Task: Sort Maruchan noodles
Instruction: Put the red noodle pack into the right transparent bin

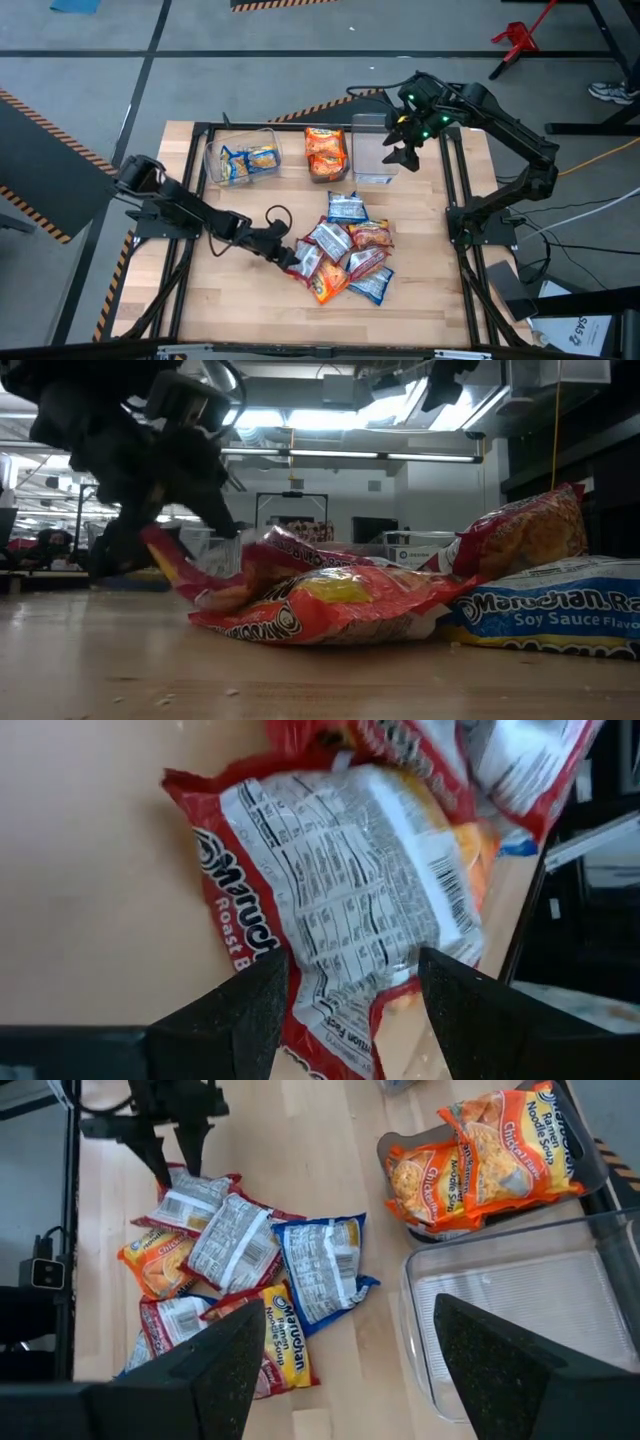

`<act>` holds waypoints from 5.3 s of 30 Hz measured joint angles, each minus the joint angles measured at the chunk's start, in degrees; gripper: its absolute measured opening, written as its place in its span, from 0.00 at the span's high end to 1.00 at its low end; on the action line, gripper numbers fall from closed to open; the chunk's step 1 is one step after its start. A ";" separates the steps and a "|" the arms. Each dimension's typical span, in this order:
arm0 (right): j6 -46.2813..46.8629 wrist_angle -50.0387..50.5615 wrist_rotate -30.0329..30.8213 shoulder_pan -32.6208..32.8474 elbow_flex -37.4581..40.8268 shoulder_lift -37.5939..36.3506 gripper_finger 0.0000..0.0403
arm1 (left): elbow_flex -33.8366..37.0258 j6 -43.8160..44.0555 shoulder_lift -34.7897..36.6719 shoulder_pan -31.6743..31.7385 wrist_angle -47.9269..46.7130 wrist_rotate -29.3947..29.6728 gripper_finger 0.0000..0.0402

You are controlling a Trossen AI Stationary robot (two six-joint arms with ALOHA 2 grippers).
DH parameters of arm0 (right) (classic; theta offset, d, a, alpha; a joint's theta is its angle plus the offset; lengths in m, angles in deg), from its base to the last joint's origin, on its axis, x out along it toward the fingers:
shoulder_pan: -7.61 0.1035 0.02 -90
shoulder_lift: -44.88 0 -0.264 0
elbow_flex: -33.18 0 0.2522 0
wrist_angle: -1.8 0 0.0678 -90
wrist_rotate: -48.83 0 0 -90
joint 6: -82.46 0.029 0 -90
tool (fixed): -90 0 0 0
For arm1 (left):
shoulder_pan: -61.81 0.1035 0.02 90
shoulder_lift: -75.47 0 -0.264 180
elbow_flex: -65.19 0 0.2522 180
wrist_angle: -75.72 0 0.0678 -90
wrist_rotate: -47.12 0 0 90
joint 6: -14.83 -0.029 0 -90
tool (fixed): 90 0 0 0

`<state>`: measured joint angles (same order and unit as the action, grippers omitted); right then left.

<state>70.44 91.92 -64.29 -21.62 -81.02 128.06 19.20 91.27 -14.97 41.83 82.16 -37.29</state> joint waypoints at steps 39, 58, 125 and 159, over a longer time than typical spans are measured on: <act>-1.85 -0.21 -0.22 0.00 0.02 0.04 0.31 | -0.35 34.01 -1.27 -11.20 -1.38 2.67 0.48; -1.98 -1.34 0.09 0.00 0.02 0.04 0.31 | -0.76 34.36 -12.45 -11.07 18.61 6.27 0.51; 1.48 -13.43 10.76 -0.04 0.02 -5.13 0.31 | -22.93 -14.71 12.26 40.35 -4.40 -2.83 1.00; 4.49 -13.62 16.70 -0.04 0.00 -6.16 0.31 | -67.58 -16.40 -33.03 46.12 -4.55 -31.71 1.00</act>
<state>74.93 78.30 -47.59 -21.66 -81.02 121.90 -48.38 74.87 -47.99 87.94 77.60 -69.01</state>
